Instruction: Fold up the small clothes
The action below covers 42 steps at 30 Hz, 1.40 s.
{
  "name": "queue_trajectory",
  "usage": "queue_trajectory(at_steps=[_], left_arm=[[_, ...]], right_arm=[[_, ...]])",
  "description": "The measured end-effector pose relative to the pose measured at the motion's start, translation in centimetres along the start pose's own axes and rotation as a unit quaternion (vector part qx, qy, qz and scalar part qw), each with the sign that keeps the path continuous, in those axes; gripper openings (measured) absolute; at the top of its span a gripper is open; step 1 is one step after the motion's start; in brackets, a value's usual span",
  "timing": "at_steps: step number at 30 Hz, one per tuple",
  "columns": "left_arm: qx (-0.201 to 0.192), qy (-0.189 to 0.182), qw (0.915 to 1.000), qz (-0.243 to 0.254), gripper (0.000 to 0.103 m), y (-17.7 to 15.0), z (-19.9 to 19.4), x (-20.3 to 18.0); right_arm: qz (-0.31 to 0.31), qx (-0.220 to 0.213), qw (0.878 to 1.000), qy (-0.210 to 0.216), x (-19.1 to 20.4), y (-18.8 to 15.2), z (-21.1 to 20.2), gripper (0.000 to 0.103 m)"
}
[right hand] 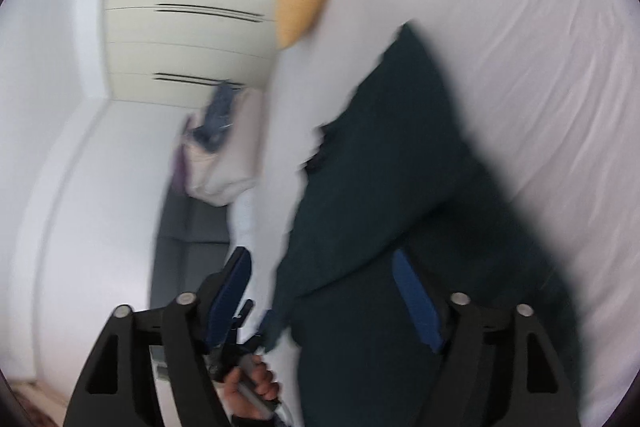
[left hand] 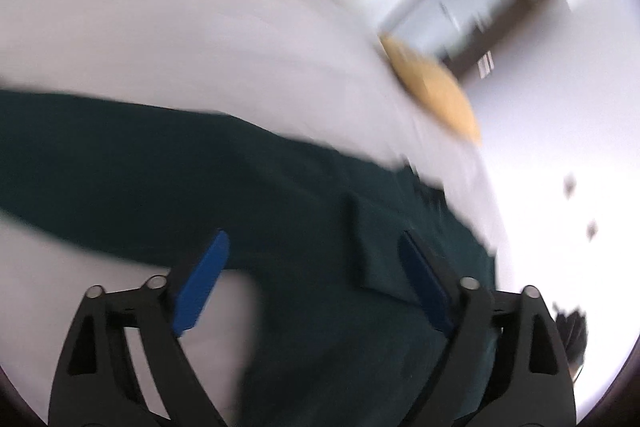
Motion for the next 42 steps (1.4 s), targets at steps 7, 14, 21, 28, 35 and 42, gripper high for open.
queue_trajectory(at_steps=[7,14,21,28,35,42], left_arm=[[-0.116,0.006,0.9716,-0.206,0.094,2.2,-12.6,14.8],[-0.183,-0.042,0.9119,-0.365,0.094,2.5,-17.1,23.0],[-0.193,-0.053,0.8871,-0.416,0.094,4.3,-16.2,26.4],[-0.197,-0.074,0.8736,-0.439,0.058,5.7,-12.9,28.1],[-0.169,-0.05,0.8992,-0.4,0.008,5.6,-10.0,27.3],[-0.115,0.011,0.9771,-0.179,0.008,9.6,-5.6,13.8]], right_arm=[[-0.036,0.059,0.997,0.026,4.0,-9.7,2.6,0.08],[-0.04,0.085,0.995,0.012,5.7,-13.5,4.8,0.08],[-0.045,0.089,0.995,-0.002,6.4,-14.8,6.1,0.08],[-0.038,0.089,0.995,-0.011,6.0,-15.4,7.0,0.08],[-0.047,0.084,0.995,-0.011,5.7,-15.1,6.8,0.08],[-0.039,0.067,0.997,-0.001,4.5,-13.2,5.6,0.08]])
Point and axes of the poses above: each gripper's, at about its wrist camera, not at the fingertips, and z roughly the way its jaws point, x to its left, y to its top, the point moved 10 cm from there along z, roughly the way its jaws point, and after that the axes turned 8 degrees about -y, right-handed, at the moved point
